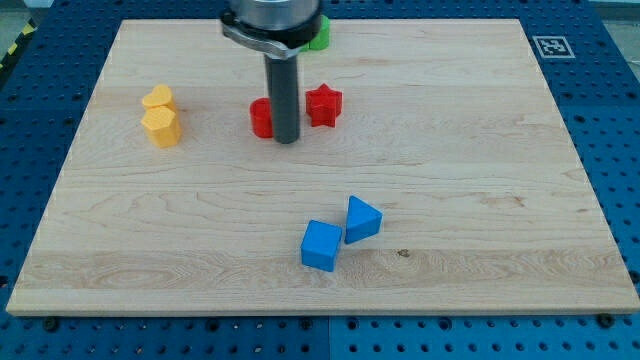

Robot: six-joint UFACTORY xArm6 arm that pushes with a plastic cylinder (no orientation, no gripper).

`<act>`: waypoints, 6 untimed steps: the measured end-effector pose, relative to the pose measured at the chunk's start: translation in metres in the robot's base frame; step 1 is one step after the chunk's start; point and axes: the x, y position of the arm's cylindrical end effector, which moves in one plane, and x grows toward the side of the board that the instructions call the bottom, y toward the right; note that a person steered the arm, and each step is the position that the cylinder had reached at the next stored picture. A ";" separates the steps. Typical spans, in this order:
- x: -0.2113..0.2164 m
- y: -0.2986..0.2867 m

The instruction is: Push red circle to top left

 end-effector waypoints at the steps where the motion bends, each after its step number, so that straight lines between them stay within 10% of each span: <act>1: -0.004 -0.025; 6: -0.084 -0.064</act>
